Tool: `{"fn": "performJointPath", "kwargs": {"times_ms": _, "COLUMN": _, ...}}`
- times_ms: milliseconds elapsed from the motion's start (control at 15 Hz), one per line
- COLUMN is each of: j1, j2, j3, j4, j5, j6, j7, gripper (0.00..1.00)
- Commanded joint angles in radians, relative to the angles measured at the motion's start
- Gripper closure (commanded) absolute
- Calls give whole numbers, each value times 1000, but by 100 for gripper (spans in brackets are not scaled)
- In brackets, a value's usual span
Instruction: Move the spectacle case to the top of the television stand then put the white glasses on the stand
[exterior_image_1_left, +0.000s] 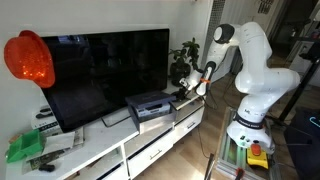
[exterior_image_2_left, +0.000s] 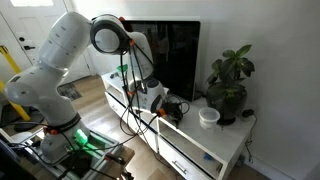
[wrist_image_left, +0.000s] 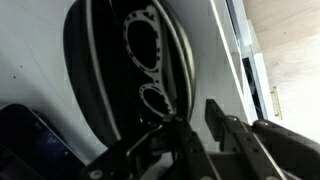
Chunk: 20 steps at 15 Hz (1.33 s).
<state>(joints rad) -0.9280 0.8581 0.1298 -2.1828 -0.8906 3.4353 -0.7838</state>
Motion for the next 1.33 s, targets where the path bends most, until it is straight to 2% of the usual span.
{"fn": "performJointPath", "kwargs": {"times_ms": 0, "j1": -78, "j2": 17, "j3": 70, "j4": 30, "j5": -29, "j6": -51, "j7": 2, "gripper": 40}}
{"fn": "performJointPath", "kwargs": {"times_ms": 200, "j1": -135, "j2": 10, "j3": 126, "j4": 20, "j5": -23, "j6": -111, "j7": 3, "gripper": 19}}
{"fn": "performJointPath", "kwargs": {"times_ms": 333, "j1": -212, "j2": 15, "j3": 196, "j4": 3, "j5": -26, "j6": -168, "j7": -8, "gripper": 5}}
{"fn": "performJointPath", "kwargs": {"times_ms": 400, "j1": -131, "j2": 5, "j3": 128, "j4": 13, "j5": 0, "j6": -120, "j7": 0, "gripper": 24}}
{"fn": "performJointPath", "kwargs": {"times_ms": 533, "j1": -175, "j2": 9, "j3": 170, "j4": 10, "j5": 0, "j6": -151, "j7": -1, "gripper": 10}}
{"fn": "performJointPath", "kwargs": {"times_ms": 667, "j1": -188, "j2": 13, "j3": 178, "j4": 9, "j5": 0, "j6": -152, "j7": -2, "gripper": 1}}
{"fn": "performJointPath", "kwargs": {"times_ms": 1067, "j1": -299, "j2": 7, "j3": 290, "j4": -19, "j5": 18, "j6": -176, "j7": 25, "gripper": 0}}
{"fn": "performJointPath", "kwargs": {"times_ms": 1267, "j1": -321, "j2": 1, "j3": 312, "j4": -6, "j5": 45, "j6": -201, "j7": 70, "gripper": 0}}
